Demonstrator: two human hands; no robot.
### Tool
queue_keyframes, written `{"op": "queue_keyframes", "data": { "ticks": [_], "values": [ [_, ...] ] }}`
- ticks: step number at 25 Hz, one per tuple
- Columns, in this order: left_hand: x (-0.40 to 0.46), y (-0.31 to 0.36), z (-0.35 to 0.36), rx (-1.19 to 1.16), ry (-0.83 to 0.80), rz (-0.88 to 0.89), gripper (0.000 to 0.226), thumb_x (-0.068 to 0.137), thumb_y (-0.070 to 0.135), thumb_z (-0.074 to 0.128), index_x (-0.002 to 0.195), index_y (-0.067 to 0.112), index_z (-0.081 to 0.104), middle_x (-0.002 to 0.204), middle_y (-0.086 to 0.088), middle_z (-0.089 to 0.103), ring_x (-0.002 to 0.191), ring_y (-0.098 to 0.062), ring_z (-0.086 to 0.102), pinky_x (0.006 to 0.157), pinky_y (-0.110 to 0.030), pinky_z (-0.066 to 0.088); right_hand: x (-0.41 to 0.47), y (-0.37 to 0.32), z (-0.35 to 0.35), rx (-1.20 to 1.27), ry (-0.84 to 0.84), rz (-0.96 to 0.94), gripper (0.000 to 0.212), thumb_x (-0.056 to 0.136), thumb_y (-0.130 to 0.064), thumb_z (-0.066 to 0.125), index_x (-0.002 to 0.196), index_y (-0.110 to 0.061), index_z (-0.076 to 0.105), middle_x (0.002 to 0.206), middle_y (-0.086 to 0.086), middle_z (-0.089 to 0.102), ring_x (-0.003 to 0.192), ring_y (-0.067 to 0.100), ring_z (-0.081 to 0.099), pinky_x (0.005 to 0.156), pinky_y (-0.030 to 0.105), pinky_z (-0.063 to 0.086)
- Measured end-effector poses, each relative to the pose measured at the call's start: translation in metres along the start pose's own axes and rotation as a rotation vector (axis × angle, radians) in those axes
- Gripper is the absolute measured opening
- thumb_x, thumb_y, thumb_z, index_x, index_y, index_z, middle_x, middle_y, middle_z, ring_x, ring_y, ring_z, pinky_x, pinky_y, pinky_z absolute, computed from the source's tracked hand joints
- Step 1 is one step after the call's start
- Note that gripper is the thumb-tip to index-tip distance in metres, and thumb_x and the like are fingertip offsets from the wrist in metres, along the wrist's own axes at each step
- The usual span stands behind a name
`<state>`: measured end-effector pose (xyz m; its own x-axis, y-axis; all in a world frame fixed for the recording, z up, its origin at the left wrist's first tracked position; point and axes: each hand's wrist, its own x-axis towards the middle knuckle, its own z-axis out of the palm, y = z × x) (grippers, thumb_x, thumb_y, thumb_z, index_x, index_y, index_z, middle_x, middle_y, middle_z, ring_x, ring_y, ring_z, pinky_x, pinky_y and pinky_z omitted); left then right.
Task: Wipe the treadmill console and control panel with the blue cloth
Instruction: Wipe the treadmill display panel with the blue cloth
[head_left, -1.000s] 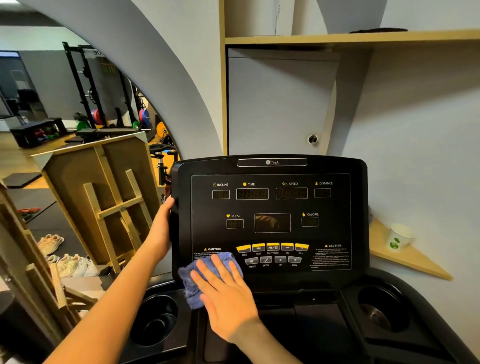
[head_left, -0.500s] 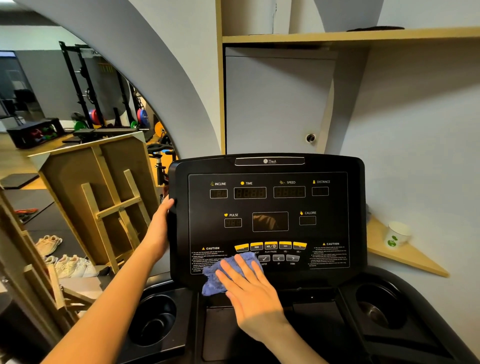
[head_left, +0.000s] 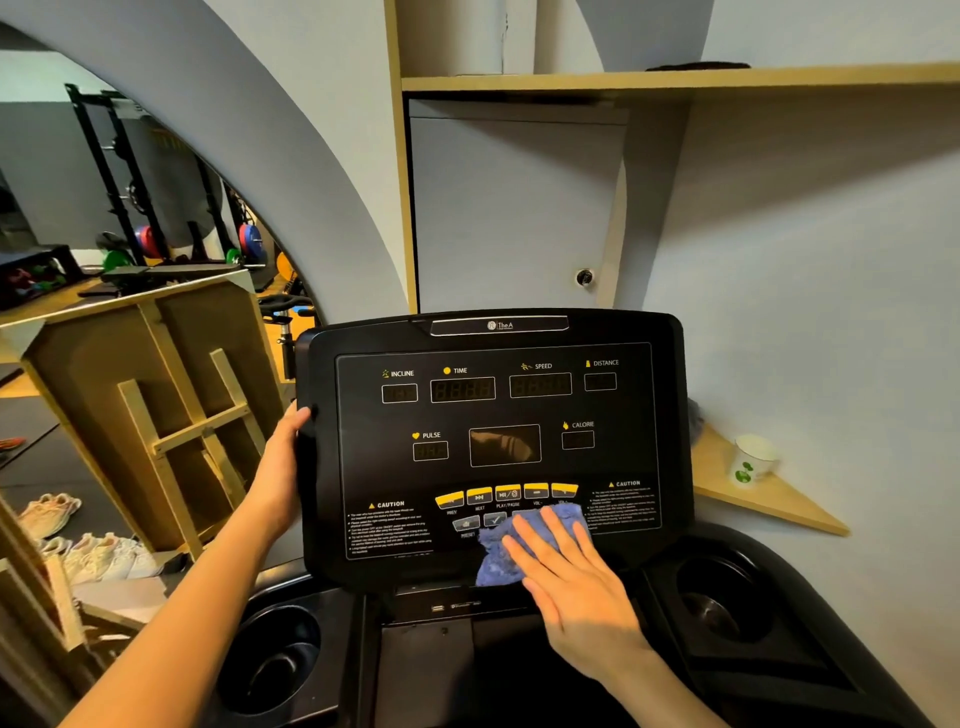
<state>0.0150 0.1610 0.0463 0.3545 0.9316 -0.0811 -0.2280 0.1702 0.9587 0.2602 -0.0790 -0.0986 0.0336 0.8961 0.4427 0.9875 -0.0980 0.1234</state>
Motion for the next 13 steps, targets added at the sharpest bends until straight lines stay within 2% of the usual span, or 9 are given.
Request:
{"op": "queue_keyframes", "data": {
  "ticks": [1, 5, 10, 13],
  "values": [
    [0.001, -0.001, 0.0, -0.007, 0.003, -0.008, 0.051, 0.099, 0.045, 0.043, 0.147, 0.028, 0.043, 0.137, -0.006, 0.059, 0.113, -0.023, 0.06, 0.078, -0.036, 0.045, -0.003, 0.007, 0.0, -0.014, 0.003, -0.004, 0.049, 0.107, -0.034, 0.018, 0.152, -0.025, 0.034, 0.162, -0.003, 0.028, 0.154, 0.023, 0.011, 0.118, 0.046, 0.017],
    [-0.003, 0.0, 0.003, 0.009, -0.006, 0.011, 0.045, 0.101, 0.041, 0.04, 0.144, 0.028, 0.047, 0.129, -0.003, 0.062, 0.109, -0.021, 0.06, 0.077, -0.034, 0.045, -0.01, 0.029, -0.002, -0.029, -0.001, -0.008, 0.054, 0.099, -0.032, 0.039, 0.152, -0.024, 0.038, 0.162, -0.003, 0.028, 0.154, 0.022, 0.01, 0.12, 0.044, 0.013],
    [-0.007, 0.002, 0.008, 0.014, 0.006, 0.026, 0.04, 0.103, 0.038, 0.038, 0.139, 0.029, 0.05, 0.12, 0.001, 0.063, 0.106, -0.019, 0.06, 0.075, -0.034, 0.043, -0.02, 0.058, -0.001, -0.072, -0.022, 0.006, 0.055, 0.096, -0.03, 0.04, 0.151, -0.023, 0.041, 0.162, -0.003, 0.028, 0.154, 0.022, 0.006, 0.122, 0.043, 0.009],
    [-0.007, 0.001, 0.01, -0.001, 0.024, 0.023, 0.034, 0.103, 0.037, 0.038, 0.133, 0.03, 0.051, 0.115, 0.002, 0.064, 0.102, -0.018, 0.06, 0.073, -0.033, 0.043, -0.02, 0.064, 0.004, -0.086, -0.008, 0.005, 0.058, 0.094, -0.028, 0.038, 0.152, -0.023, 0.039, 0.167, -0.003, 0.012, 0.154, 0.022, 0.004, 0.122, 0.042, 0.006]
  ]
}}
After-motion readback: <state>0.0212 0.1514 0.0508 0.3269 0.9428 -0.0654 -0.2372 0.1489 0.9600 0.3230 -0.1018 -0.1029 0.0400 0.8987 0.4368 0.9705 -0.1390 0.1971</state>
